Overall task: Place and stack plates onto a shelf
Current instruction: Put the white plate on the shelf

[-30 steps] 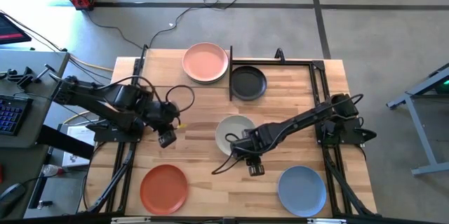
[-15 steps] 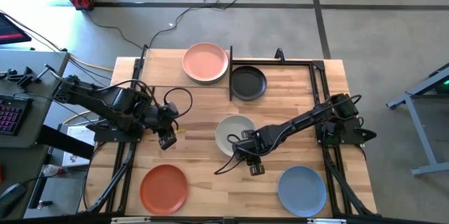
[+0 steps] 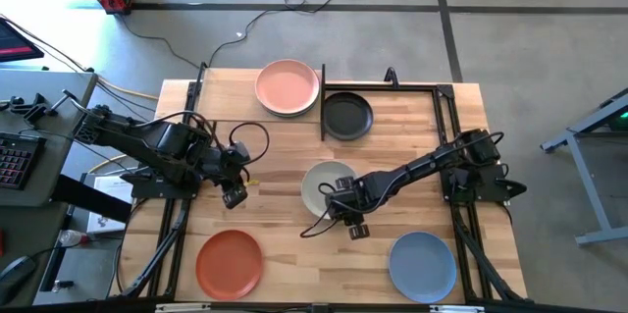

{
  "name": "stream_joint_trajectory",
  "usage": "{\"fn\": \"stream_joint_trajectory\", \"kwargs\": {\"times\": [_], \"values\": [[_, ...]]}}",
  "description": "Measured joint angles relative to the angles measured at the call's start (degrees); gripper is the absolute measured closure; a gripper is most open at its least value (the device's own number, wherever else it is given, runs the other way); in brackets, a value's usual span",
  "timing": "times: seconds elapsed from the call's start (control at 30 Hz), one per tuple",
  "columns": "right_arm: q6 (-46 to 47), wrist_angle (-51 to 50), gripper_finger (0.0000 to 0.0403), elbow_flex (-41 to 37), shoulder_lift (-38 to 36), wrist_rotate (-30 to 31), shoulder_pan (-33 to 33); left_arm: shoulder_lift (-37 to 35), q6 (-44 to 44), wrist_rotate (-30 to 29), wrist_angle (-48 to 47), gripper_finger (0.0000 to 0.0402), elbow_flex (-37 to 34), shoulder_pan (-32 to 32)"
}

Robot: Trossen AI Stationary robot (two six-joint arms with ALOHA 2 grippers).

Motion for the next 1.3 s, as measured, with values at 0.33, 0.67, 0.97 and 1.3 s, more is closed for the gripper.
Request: {"fn": "stream_joint_trajectory", "kwargs": {"times": [0.33, 0.67, 0.97, 1.3], "values": [[-0.5, 1.1, 0.0270, 0.0, 0.8, -1.2, 0.2, 0.0, 0.0, -0.9, 0.0, 0.0328, 0.0, 0.0], [2.4, 2.0, 0.0272, 0.0, 2.4, 0.2, 0.2, 0.0, 1.1, -1.0, 0.0, 0.0328, 0.0, 0.0], [5.0, 1.7, 0.0380, 0.5, 2.3, -0.3, 0.2, 0.0, 1.5, -1.8, 0.0, 0.0328, 0.0, 0.0], [6.0, -2.6, 0.0399, 6.2, 2.3, -1.0, 0.1, 0.0, 1.3, -4.4, 0.0, 0.0328, 0.0, 0.1]]}}
